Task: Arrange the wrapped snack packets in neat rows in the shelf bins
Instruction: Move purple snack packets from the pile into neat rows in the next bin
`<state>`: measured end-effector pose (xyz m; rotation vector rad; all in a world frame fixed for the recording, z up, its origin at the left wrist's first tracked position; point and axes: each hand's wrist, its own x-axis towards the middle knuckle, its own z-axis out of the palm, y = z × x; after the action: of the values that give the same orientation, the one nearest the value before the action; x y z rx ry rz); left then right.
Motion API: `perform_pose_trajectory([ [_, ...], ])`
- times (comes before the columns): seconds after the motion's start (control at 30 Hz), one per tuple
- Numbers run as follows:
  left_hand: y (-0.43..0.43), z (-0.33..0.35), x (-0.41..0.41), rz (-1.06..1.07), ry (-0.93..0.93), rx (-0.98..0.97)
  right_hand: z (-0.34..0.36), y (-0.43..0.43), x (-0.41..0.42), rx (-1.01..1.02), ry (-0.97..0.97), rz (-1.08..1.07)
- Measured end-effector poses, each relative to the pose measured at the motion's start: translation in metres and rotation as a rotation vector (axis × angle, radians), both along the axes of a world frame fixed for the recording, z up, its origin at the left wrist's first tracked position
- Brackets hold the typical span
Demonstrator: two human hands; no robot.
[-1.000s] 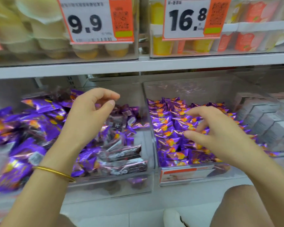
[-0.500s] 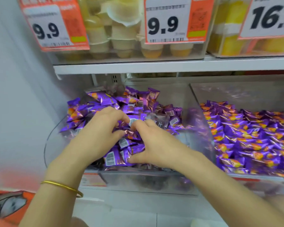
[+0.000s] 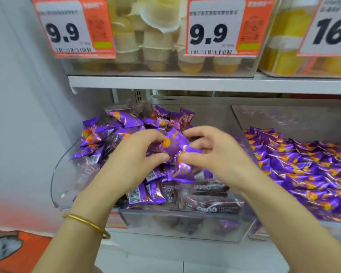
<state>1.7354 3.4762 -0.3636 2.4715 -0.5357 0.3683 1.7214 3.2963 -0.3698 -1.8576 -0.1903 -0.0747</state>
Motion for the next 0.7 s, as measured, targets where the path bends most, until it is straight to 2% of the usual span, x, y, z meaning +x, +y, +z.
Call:
perform_pose_trajectory([
  [0.17,-0.016,0.012,-0.010,-0.049,0.202,-0.367,0.024,-0.030,-0.019,0.303,-0.023,0.014],
  [0.27,-0.033,0.019,-0.019,-0.229,0.422,-0.647,0.027,-0.038,-0.027,0.386,-0.030,0.008],
  [0.33,-0.045,0.022,-0.023,-0.346,0.507,-0.754,0.027,-0.044,-0.030,0.415,-0.046,-0.040],
  [0.4,-0.059,0.026,-0.026,-0.422,0.525,-0.729,0.027,-0.052,-0.033,0.418,-0.087,-0.098],
  [0.5,-0.083,0.024,-0.024,-0.431,0.424,-0.553,0.027,-0.072,-0.040,0.360,-0.122,-0.146],
  [0.6,-0.113,0.021,-0.023,-0.511,0.308,-0.454,0.029,-0.107,-0.051,0.314,-0.136,-0.097],
  [0.7,-0.146,0.016,-0.028,-0.525,0.184,-0.296,0.032,-0.143,-0.069,0.099,-0.158,-0.085],
])
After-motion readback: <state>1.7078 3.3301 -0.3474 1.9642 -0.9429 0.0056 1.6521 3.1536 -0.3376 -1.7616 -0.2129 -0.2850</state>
